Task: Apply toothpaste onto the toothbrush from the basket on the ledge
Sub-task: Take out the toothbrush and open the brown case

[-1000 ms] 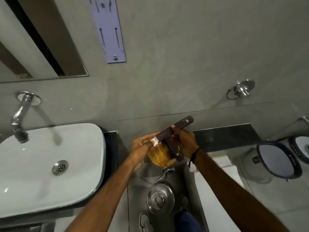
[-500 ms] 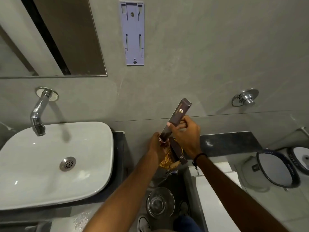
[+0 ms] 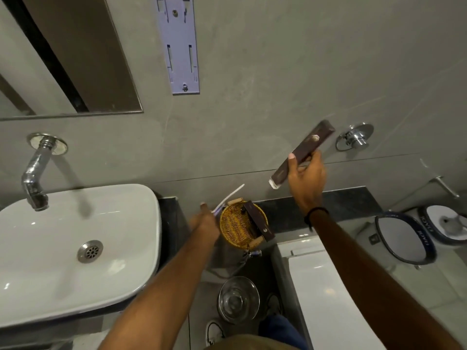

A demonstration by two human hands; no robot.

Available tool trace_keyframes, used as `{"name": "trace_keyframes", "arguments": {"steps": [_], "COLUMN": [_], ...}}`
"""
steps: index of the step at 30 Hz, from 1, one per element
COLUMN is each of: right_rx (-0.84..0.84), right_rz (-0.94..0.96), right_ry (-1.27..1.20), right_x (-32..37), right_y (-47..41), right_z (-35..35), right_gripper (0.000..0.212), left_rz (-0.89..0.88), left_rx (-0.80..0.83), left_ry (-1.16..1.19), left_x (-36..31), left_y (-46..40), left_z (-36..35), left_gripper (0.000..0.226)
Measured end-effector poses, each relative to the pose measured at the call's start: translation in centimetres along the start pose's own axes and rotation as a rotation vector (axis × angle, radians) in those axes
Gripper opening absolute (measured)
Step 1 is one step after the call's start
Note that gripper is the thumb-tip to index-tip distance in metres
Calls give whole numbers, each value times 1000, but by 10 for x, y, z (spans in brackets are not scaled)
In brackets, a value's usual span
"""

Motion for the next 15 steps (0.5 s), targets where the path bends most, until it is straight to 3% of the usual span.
{"name": "trace_keyframes", "arguments": {"steps": [3,6,9,13,15], "right_rx": [341,633,810,995,1062], "right_rz": [-26,-63,-34,-11,-10], "right_ry": [471,780,976,1082,1134], "right_x": [-34,-61,-76,-103,-117], "right_y": [1,23,53,101,124], "right_z": [-5,-23,-37,-50,-55], "right_gripper": [42,47,41,63,53], "left_rz": [1,50,27,-23,-26], "left_rx": [-75,-103,-119,-166,-173], "left_ry": [123,106,118,43,50], "left_x": [5,8,4,15,21], "left_y": [-3,4,7,-10,-17], "left_z": [16,9,4,9,8], "left_gripper": [47,55,60,58,58]}}
Point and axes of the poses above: each hand's wrist, its own y-axis away from the middle knuckle, its own z-axis out of the back of the hand, x = y × z, the point moved 5 cm from there along -y, towards the middle knuckle, and after that the axes turned 15 degrees about -y, right-handed, at the moved point
